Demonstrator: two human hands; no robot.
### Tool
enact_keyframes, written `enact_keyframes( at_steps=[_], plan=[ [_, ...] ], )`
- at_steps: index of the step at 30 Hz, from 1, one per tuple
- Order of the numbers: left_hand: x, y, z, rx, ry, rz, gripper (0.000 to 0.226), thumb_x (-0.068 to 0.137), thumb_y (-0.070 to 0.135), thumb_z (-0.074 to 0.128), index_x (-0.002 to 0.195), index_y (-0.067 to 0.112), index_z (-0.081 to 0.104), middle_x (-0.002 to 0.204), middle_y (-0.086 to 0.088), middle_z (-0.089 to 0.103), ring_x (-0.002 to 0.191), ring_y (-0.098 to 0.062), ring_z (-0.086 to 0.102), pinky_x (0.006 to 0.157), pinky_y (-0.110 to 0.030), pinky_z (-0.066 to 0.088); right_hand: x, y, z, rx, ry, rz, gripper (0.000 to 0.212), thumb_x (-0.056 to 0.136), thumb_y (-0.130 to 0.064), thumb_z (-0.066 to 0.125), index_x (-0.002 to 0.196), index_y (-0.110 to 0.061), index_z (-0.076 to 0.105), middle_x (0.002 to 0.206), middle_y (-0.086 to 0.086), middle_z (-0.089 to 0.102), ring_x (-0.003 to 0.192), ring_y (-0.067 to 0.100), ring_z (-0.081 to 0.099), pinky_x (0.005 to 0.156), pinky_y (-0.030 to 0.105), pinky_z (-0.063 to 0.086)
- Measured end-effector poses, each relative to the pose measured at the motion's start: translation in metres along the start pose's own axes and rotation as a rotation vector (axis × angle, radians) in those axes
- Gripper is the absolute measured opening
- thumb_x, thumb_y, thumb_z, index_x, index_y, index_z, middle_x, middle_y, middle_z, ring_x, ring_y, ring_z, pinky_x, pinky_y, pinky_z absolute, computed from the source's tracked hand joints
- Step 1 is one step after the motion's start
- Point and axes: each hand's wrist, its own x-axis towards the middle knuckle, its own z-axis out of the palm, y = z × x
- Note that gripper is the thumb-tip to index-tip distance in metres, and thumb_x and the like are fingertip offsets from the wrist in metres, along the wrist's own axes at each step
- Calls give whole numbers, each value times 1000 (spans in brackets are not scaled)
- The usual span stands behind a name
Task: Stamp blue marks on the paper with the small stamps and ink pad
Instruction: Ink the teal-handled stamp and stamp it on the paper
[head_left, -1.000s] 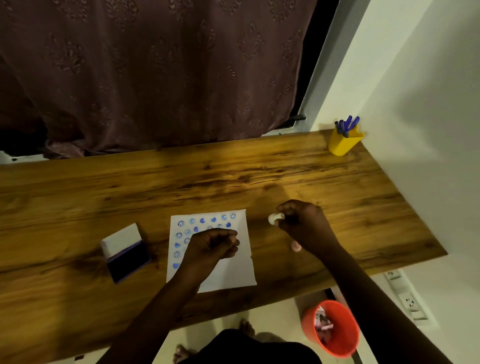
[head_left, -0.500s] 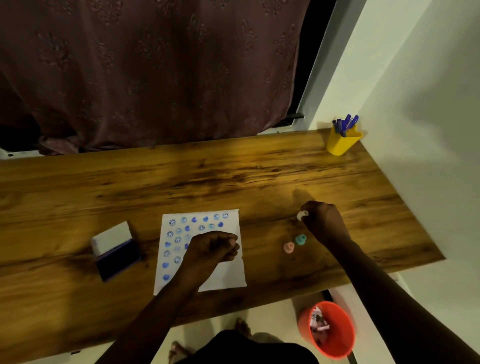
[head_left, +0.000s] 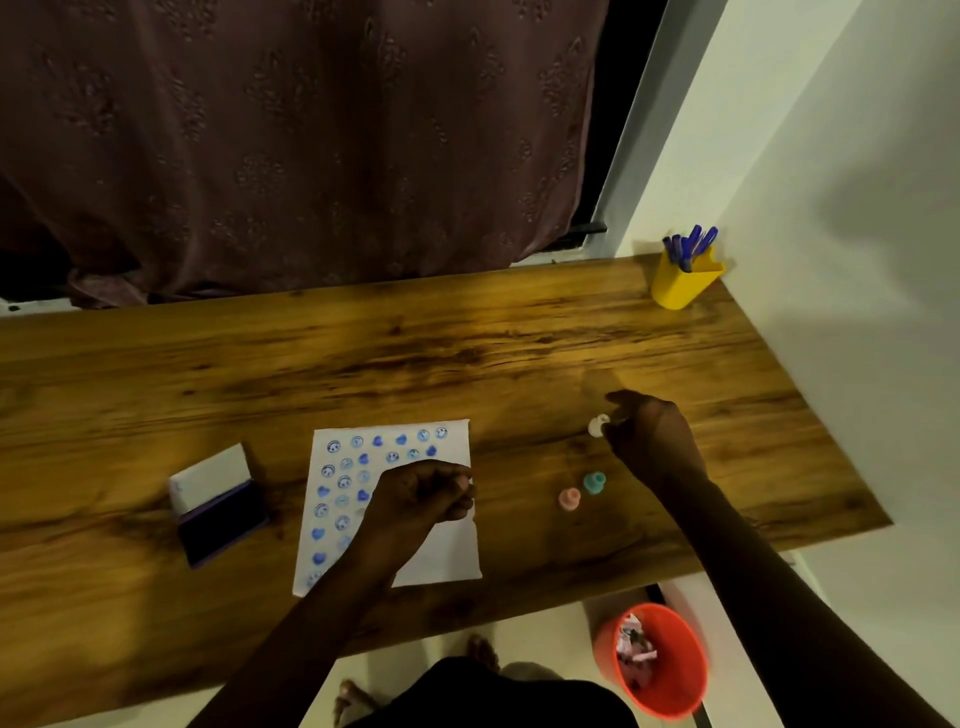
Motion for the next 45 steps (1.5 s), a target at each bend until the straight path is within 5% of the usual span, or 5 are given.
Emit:
enact_keyframes(
  at_steps=[15,20,30,36,45],
  plan=[
    [4,-2,4,15,-25,-14,14,97,5,68,97,13,79,95,-18,81,93,-32,79,82,-35,66,-50,-2,24,-69,-151,12,25,88,-23,75,111,-17,79,112,4,78,103,24,74,89,36,57],
    [1,0,-4,11,-24,-1,16,98,3,67,99,14,79,95,-15,81,89,-27,80,75,-26,64,-46,-20,14,-10,-13,-31,7,87,-22,76,86,-17,80,83,1,79,74,17,75,65,27,55],
    [-5,7,-27,-64,65,60,25,90,19,78,115,25,78,106,-1,84,96,-23,81,84,-32,65,-49,-124,19,857,-217,142,17,83,-15,84,99,-22,82,94,-8,82,88,8,77,65,17,59],
    [-12,6,-55,-91,91,105,27,83,25,82,106,39,82,109,4,83,99,-23,81,78,-29,65,-62,-166,38,1012,-385,141,20,85,-9,82,104,-13,81,99,1,81,92,16,79,71,22,62],
    [-23,-4,-90,0,138,184,48,86,6,81,133,9,68,129,-4,76,116,-21,74,95,-44,62,-73,-200,53,1050,-491,154,25,87,-5,79,112,-1,77,103,14,80,96,28,78,79,29,65]
  ],
)
